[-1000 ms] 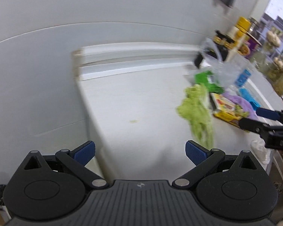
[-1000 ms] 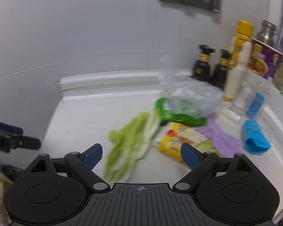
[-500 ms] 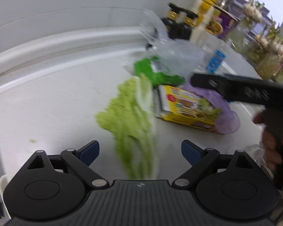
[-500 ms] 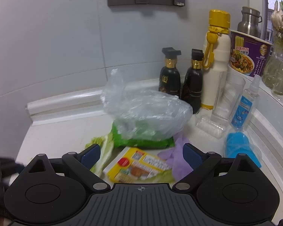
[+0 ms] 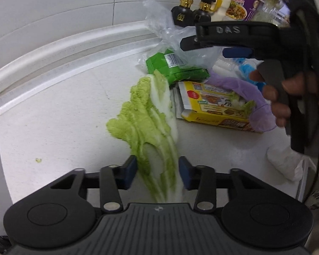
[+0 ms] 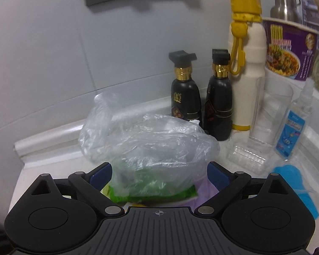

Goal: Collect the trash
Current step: 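Grasp the cabbage leaf with the left gripper while the right grasps the clear bag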

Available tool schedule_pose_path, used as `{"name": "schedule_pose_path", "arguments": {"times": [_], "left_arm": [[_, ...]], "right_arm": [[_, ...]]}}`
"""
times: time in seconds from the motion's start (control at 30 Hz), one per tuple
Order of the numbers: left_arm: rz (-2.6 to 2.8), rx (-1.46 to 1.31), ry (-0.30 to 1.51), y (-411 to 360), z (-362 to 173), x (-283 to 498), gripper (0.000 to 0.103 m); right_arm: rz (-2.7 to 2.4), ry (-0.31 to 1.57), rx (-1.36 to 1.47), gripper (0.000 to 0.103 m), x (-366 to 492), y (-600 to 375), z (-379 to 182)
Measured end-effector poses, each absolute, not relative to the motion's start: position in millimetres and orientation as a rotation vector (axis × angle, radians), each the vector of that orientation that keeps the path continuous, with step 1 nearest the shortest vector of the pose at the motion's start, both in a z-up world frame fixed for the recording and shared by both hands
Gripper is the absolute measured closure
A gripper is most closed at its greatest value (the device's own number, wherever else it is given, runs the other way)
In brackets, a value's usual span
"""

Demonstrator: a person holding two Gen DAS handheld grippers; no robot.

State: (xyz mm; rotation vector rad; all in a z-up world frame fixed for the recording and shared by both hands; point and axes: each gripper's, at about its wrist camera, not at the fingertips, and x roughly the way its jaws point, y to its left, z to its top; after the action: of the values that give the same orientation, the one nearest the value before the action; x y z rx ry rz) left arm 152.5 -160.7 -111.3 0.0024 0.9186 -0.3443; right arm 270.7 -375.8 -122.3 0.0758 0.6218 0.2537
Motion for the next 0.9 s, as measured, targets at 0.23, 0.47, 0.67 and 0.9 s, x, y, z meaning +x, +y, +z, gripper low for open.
{"name": "schedule_pose_path", "arguments": {"times": [0.23,0.47,0.67,0.9], "left_arm": [[-0.326,-0.032,0.927,-147.1,-111.8,154.4,0.093],[-0.292,-0.131,0.959,-129.5,-113.3,158.6,0.097],[-0.284,-0.146,0.928,-120.2,-105.4,157.8,0.098],[-0.289,-0.178,0.904,-108.0,-98.0,158.4,0.098]], "right_arm": [[0.224,0.592,0.105,0.008,283.7,-373.8,-128.3],[0.214,0.591,0.105,0.065,284.7,-372.0,-128.8],[0.213,0.576,0.115,0.093,274.4,-372.0,-123.2],[0.209,0.541,0.113,0.097,254.8,-367.0,-108.1]]}}
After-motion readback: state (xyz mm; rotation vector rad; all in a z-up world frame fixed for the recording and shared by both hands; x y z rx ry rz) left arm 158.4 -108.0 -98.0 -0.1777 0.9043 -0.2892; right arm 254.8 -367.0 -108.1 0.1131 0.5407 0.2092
